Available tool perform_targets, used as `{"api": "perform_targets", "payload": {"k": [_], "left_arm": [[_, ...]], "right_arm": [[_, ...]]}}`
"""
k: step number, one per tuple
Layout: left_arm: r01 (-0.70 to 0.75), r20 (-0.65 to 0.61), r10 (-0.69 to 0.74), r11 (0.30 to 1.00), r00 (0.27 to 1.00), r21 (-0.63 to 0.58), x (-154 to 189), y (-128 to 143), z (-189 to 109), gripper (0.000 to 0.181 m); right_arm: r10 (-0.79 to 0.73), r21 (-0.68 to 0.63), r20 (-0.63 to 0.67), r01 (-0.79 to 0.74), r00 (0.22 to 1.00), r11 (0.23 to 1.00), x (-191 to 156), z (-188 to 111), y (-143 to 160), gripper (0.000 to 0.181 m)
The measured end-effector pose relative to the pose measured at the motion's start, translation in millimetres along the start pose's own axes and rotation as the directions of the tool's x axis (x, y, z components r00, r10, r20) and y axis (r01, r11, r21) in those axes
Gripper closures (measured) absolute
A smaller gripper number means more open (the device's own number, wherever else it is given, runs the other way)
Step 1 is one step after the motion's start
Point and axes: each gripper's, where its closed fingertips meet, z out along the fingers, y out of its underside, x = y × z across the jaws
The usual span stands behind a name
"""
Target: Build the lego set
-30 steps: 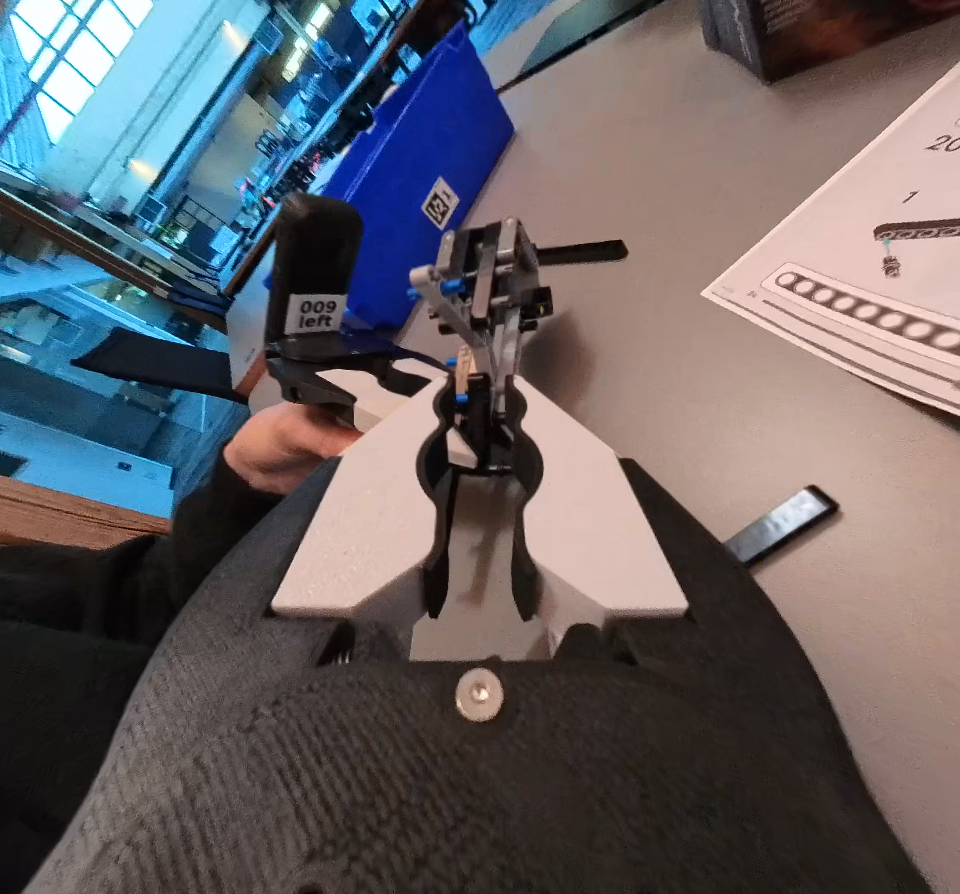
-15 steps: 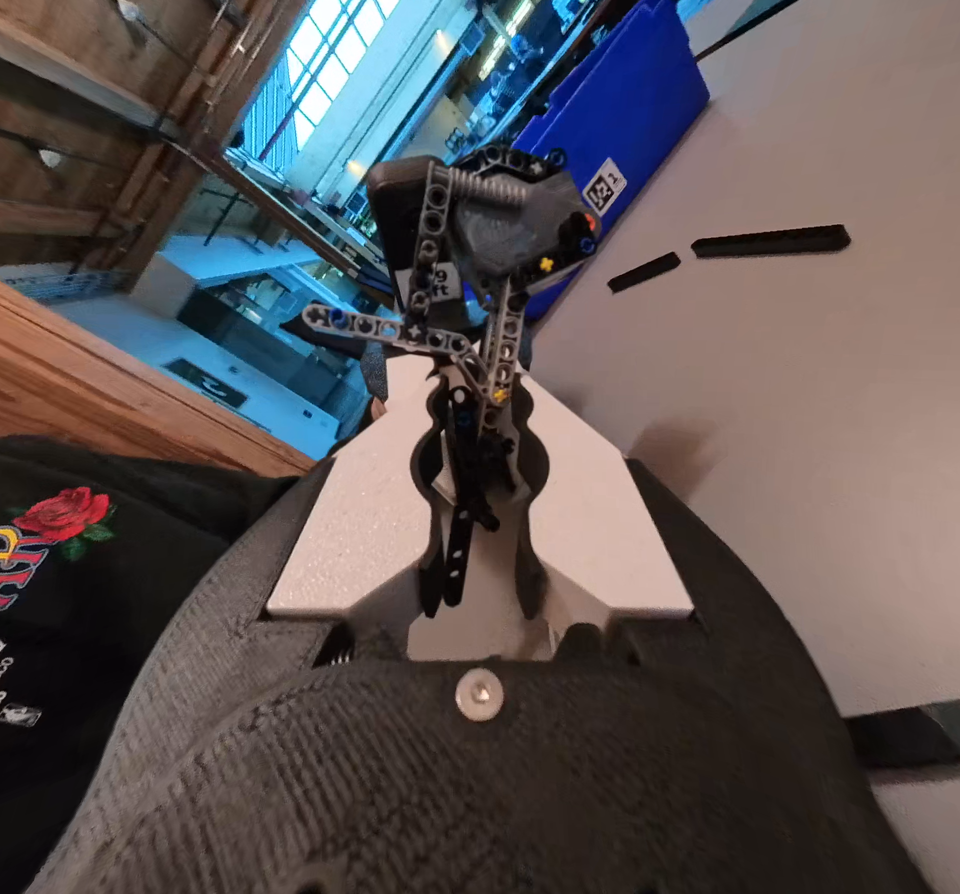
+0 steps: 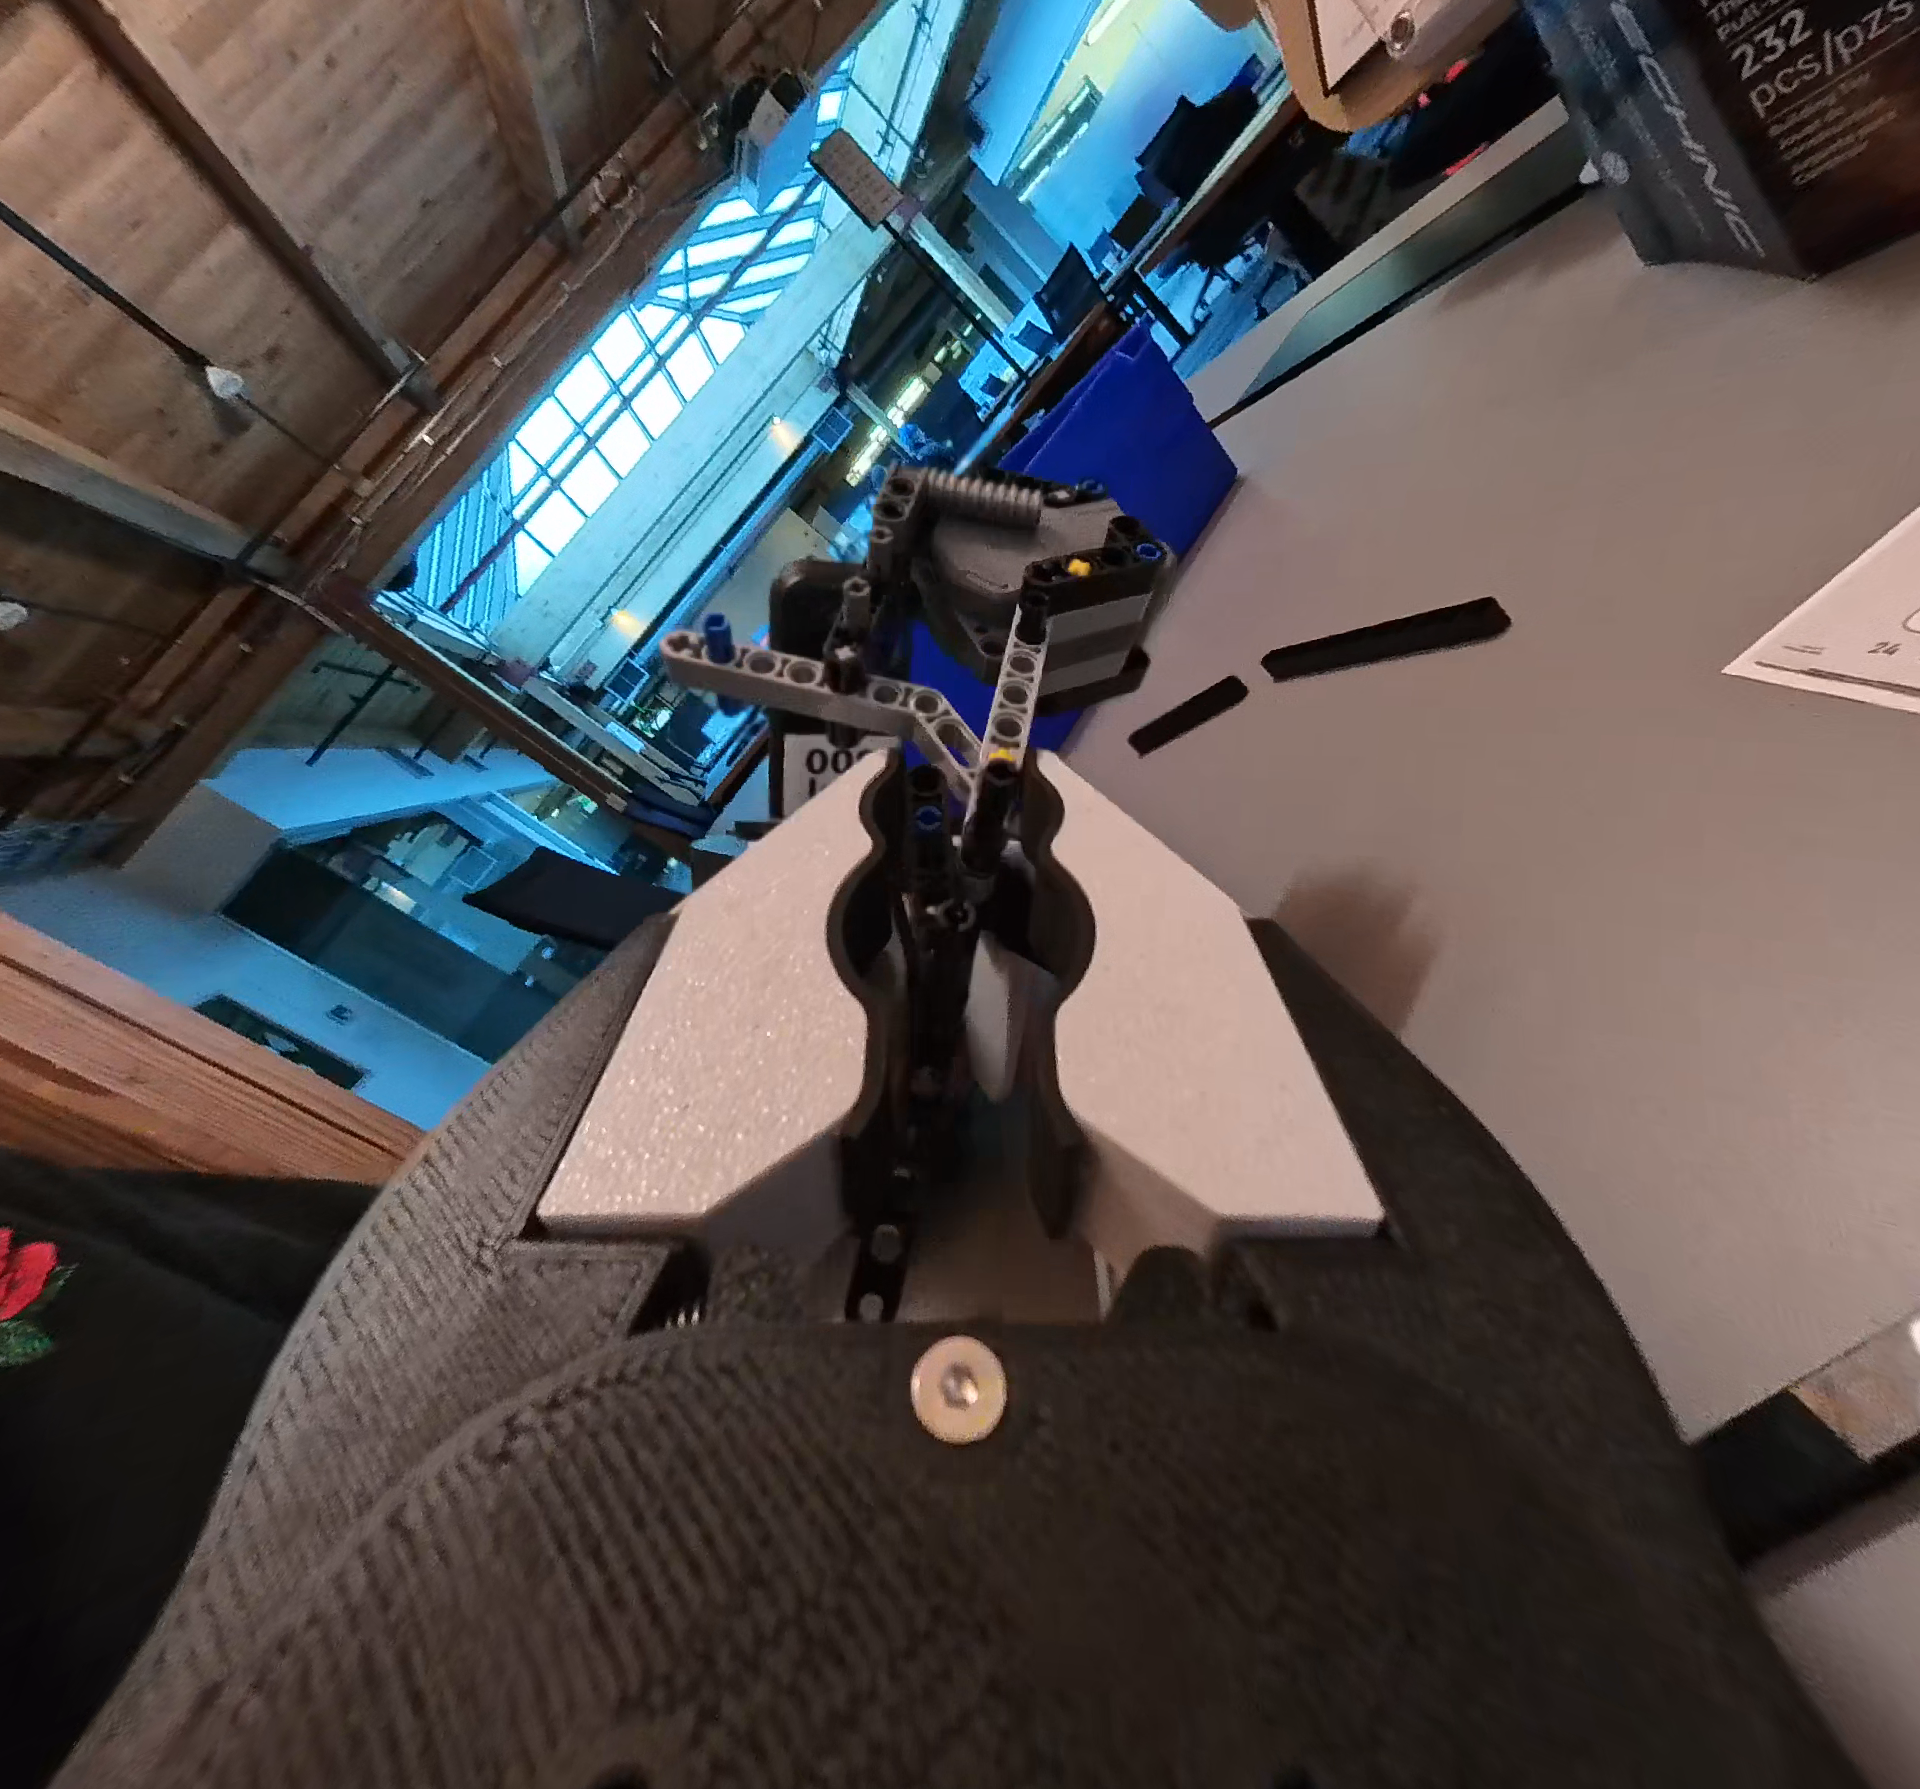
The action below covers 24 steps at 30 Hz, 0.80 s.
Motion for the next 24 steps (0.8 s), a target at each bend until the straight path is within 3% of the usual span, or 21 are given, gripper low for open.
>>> {"api": "perform_targets", "payload": {"k": [8, 14, 18, 24], "left_arm": [[-0.006, -0.089, 0.013, 0.996, 0.996, 0.085, 14, -10, 5, 0.164], [-0.049, -0.046, 0.056, 0.989, 0.997, 0.136, 15, -13, 11, 0.168], [-0.005, -0.04, 0.015, 0.97, 0.999, 0.242, 16, -20, 13, 0.17], [0.086, -0.127, -0.046, 0.94, 0.991, 0.33, 26, -26, 12, 0.172]], "right_arm": [[0.1, 0.176, 0.097, -0.116, 0.99, 0.978, -12, -7, -19, 0.163], [0.138, 0.303, 0.129, -0.171, 0.982, 0.938, -12, -15, -31, 0.163], [0.108, 0.336, 0.1, -0.136, 0.989, 0.932, -13, -14, -34, 0.164], [0.042, 0.35, 0.109, -0.078, 0.993, 0.933, -23, -13, -37, 0.163]]}}
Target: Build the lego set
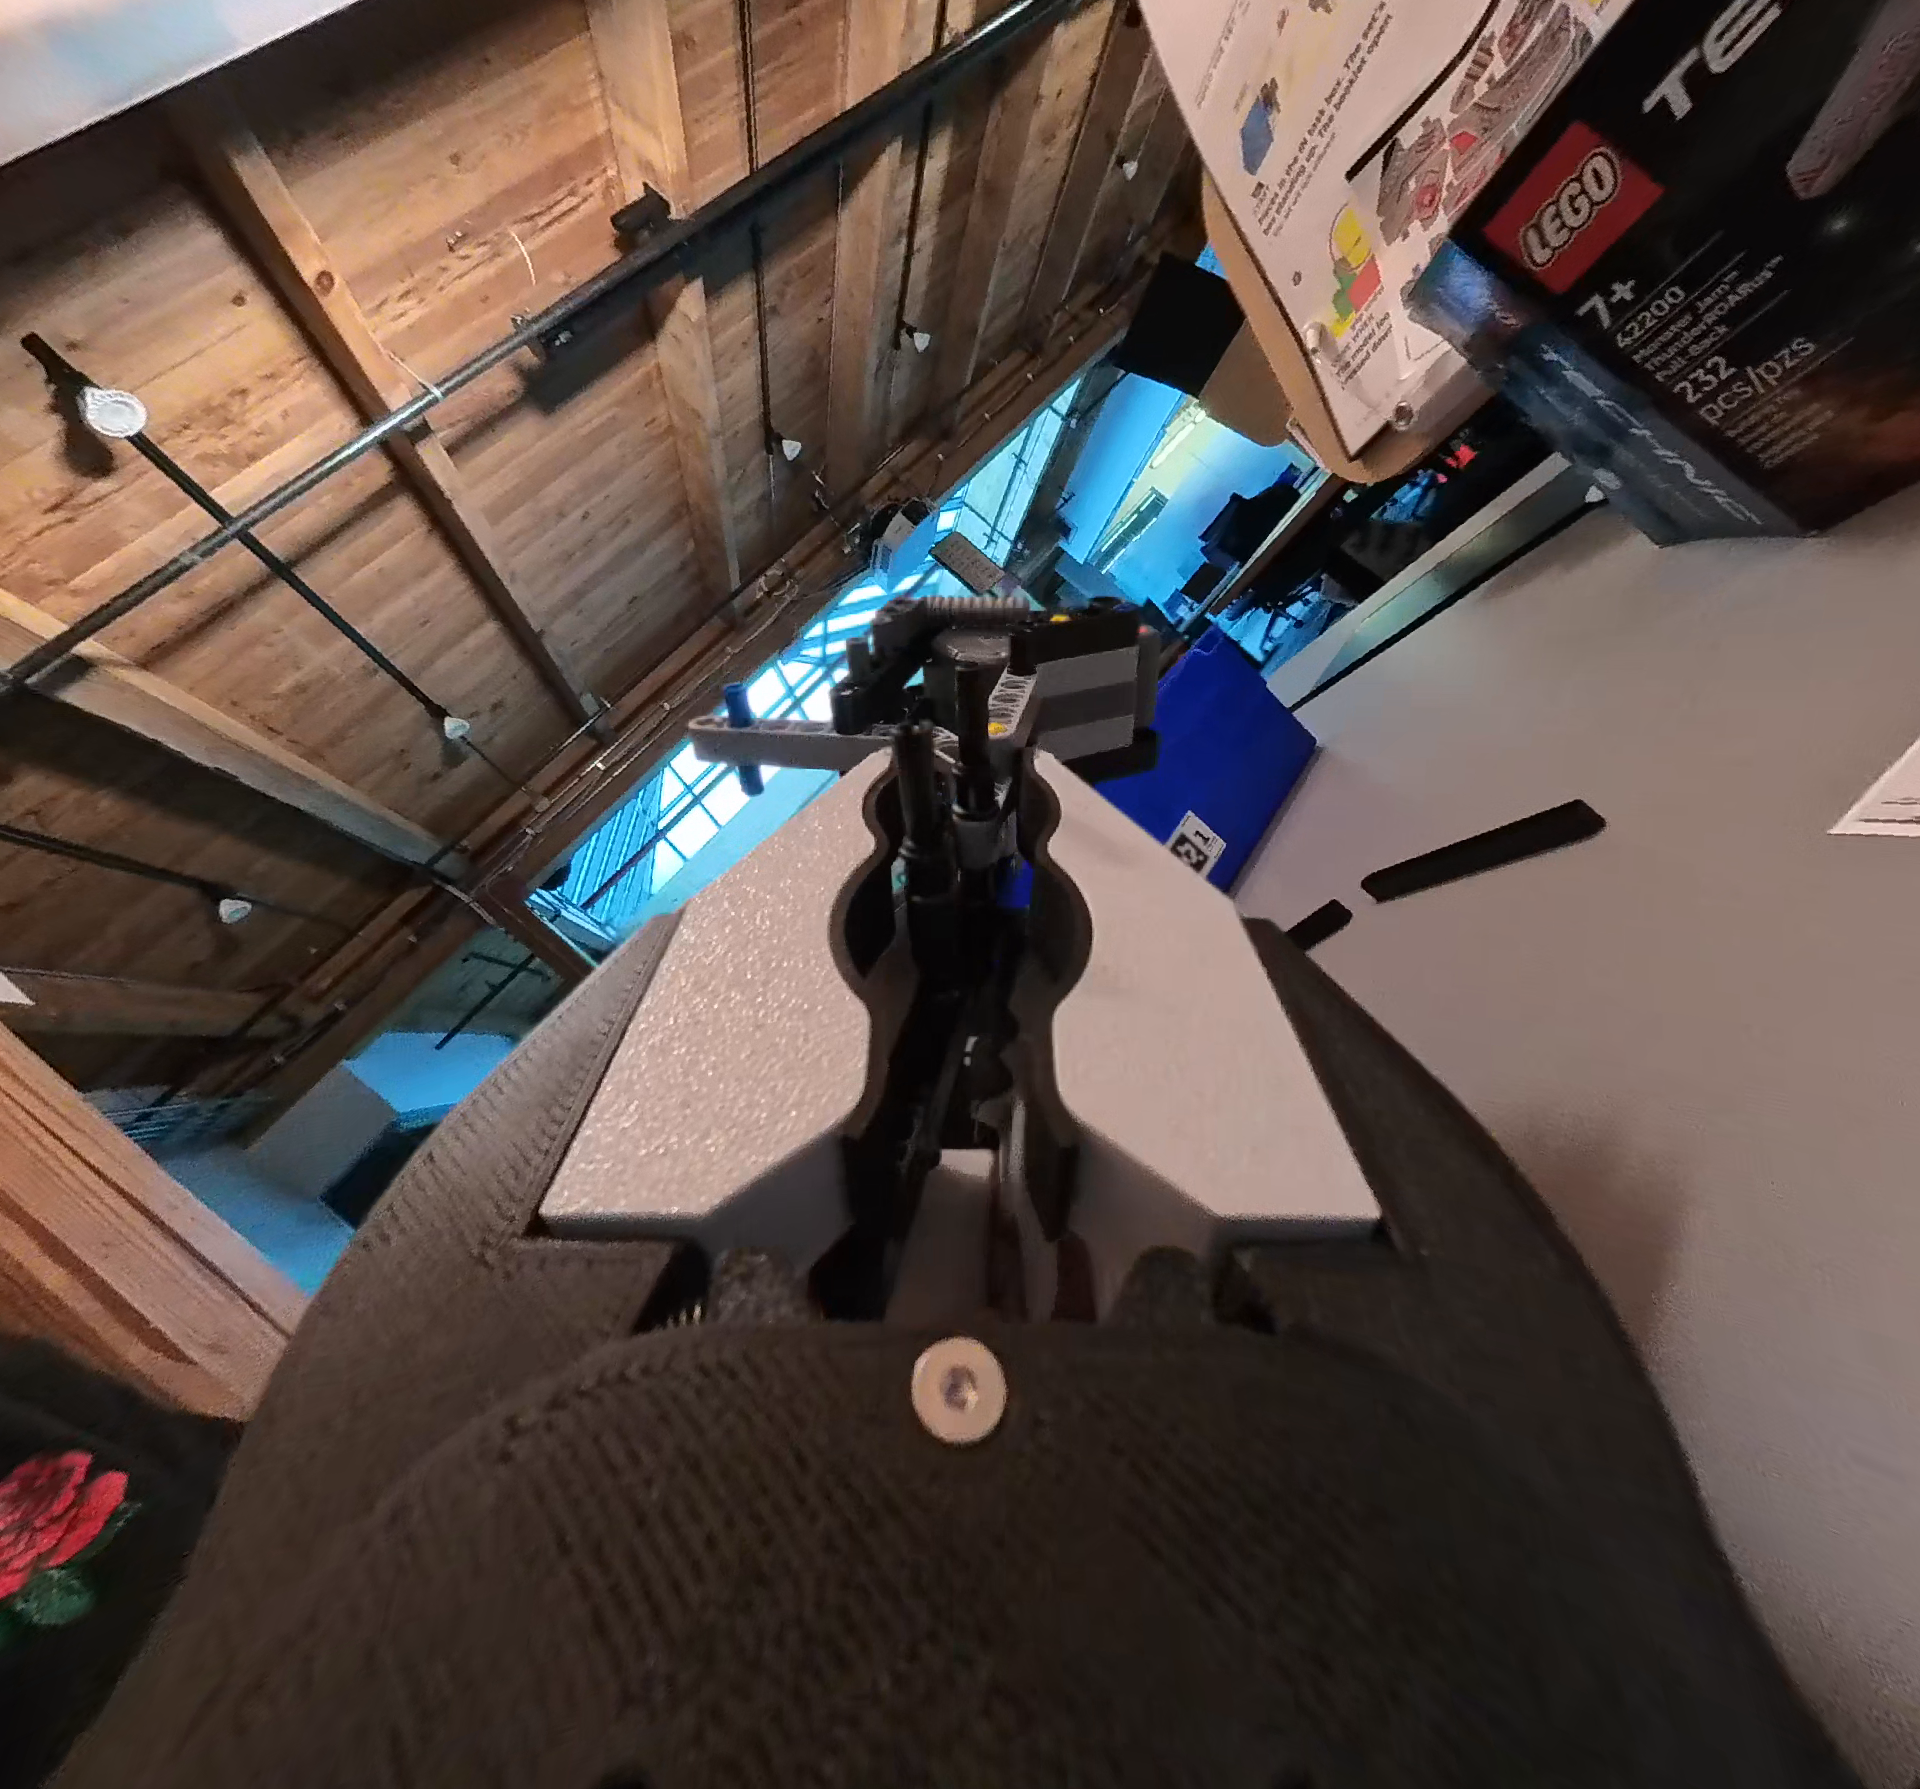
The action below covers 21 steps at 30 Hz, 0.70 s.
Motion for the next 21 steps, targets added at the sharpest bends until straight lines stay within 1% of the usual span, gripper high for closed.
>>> {"api": "perform_targets", "payload": {"k": [2, 4, 5, 6, 7, 8, 10, 11, 12, 13, 14, 15, 16, 17, 18, 20, 21], "left_arm": [[0.008, 0.001, -0.008, 1.0, 1.0, -0.008, 0, 0, -2, 0.173], [-0.001, 0.02, 0.002, 0.998, 1.0, -0.064, -4, 0, -5, 0.176], [-0.04, 0.045, 0.045, 0.994, 0.998, -0.106, -6, 1, -9, 0.176], [-0.09, 0.076, 0.102, 0.985, 0.992, -0.147, -10, 0, -13, 0.176], [-0.122, 0.104, 0.143, 0.975, 0.984, -0.185, -13, -1, -17, 0.177], [-0.14, 0.124, 0.17, 0.965, 0.978, -0.22, -16, -3, -22, 0.177], [-0.136, 0.162, 0.189, 0.947, 0.968, -0.292, -24, -3, -34, 0.176], [-0.119, 0.178, 0.182, 0.941, 0.967, -0.316, -28, -3, -39, 0.176], [-0.099, 0.193, 0.17, 0.939, 0.966, -0.331, -31, -4, -44, 0.176], [-0.081, 0.203, 0.158, 0.936, 0.966, -0.344, -35, -3, -47, 0.176], [-0.066, 0.206, 0.148, 0.931, 0.967, -0.358, -37, -2, -50, 0.176], [-0.053, 0.21, 0.138, 0.928, 0.968, -0.368, -39, 0, -52, 0.176], [-0.045, 0.211, 0.13, 0.929, 0.969, -0.367, -40, 0, -53, 0.176], [-0.037, 0.208, 0.119, 0.932, 0.971, -0.36, -41, 0, -52, 0.176], [-0.028, 0.203, 0.107, 0.934, 0.973, -0.356, -41, 0, -52, 0.176], [-0.018, 0.197, 0.094, 0.934, 0.976, -0.356, -43, 2, -52, 0.176], [-0.014, 0.199, 0.09, 0.934, 0.976, -0.356, -44, 3, -52, 0.176]], "right_arm": [[-0.011, -0.028, 0.003, 0.011, 1.0, 1.0, 0, 1, 1, 0.163], [0.001, -0.059, 0.007, 0.0, 1.0, 0.998, 3, -3, -1, 0.163], [0.007, -0.065, 0.018, -0.006, 1.0, 0.998, 2, -5, -5, 0.157], [0.014, -0.071, 0.019, -0.013, 1.0, 0.997, 2, -9, -10, 0.144], [0.018, -0.091, 0.007, -0.017, 1.0, 0.996, 3, -13, -15, 0.135], [0.006, -0.13, -0.004, -0.006, 1.0, 0.991, 4, -19, -18, 0.134], [-0.044, -0.257, -0.058, 0.028, 0.997, 0.966, 10, -37, -18, 0.138], [-0.094, -0.335, -0.113, 0.051, 0.989, 0.941, 17, -49, -15, 0.143], [-0.168, -0.423, -0.176, 0.08, 0.97, 0.902, 28, -65, -13, 0.153], [-0.269, -0.516, -0.254, 0.105, 0.929, 0.85, 45, -83, -12, 0.16], [-0.369, -0.585, -0.34, 0.113, 0.865, 0.803, 63, -103, -15, 0.16], [-0.435, -0.623, -0.406, 0.105, 0.803, 0.775, 77, -118, -20, 0.156], [-0.456, -0.639, -0.433, 0.093, 0.777, 0.764, 83, -125, -21, 0.161], [-0.458, -0.648, -0.443, 0.077, 0.771, 0.757, 85, -127, -18, 0.165], [-0.469, -0.672, -0.442, 0.064, 0.765, 0.738, 88, -127, -12, 0.165], [-0.5, -0.736, -0.43, 0.029, 0.752, 0.677, 94, -126, 5, 0.155], [-0.512, -0.758, -0.426, 0.015, 0.746, 0.653, 98, -124, 12, 0.153]]}}
